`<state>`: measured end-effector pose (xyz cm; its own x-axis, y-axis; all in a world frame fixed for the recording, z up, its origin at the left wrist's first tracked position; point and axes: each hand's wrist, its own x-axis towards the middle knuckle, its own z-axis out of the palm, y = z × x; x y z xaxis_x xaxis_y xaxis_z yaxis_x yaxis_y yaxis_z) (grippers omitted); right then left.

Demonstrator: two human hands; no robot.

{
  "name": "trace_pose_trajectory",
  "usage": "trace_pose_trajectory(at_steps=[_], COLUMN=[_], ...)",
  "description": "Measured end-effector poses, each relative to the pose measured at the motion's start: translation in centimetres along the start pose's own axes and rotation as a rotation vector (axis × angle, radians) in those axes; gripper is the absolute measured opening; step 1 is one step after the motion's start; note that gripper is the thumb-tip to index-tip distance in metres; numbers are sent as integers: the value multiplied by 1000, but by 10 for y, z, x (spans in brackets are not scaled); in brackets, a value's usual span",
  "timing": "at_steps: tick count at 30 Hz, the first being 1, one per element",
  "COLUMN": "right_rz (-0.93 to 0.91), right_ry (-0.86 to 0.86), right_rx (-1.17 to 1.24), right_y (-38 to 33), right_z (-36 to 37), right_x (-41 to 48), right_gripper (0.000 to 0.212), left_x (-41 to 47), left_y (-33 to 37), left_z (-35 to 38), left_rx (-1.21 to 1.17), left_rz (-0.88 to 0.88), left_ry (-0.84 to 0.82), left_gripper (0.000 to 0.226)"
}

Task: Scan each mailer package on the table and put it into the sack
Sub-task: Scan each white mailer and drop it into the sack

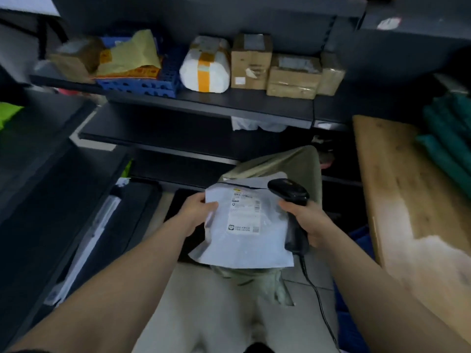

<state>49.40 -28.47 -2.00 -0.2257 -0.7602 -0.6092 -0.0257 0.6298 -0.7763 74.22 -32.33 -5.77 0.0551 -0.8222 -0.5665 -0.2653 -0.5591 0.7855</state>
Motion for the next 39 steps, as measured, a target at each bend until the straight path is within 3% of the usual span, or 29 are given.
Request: trace_pose_trajectory(at_steps=[6,10,12,17,21,24,28,33,39], right_rz=[20,89,113,174,223,254,286,309,281], right_ry=[88,143,189,280,293,283,272,255,370], right_rx=[-6,36,68,79,116,108,103,120,120], right_y=[18,39,51,68,72,77,80,81,74], right_z=[21,34,41,49,48,46,48,54,50], right_x=[67,125,151,193,209,216,215,206,201], right_gripper=[10,25,34,33,35,41,48,55,39], left_x=[91,160,183,222,238,239,229,203,179], left_y=[-21,-43,-51,-73,-81,-84,-75,-56,-52], left_z=[18,34,40,45,57,61,56,35,19], left_rx=[172,482,570,442,291,217,35,-88,-92], left_rz=[-31,-75,-105,-188,-236,-226,-110,51,166], left_ry=[-95,-94,-112,-228,-283,-202,17,133,197], left_gripper=[28,52,44,26,30,28,6,16,20])
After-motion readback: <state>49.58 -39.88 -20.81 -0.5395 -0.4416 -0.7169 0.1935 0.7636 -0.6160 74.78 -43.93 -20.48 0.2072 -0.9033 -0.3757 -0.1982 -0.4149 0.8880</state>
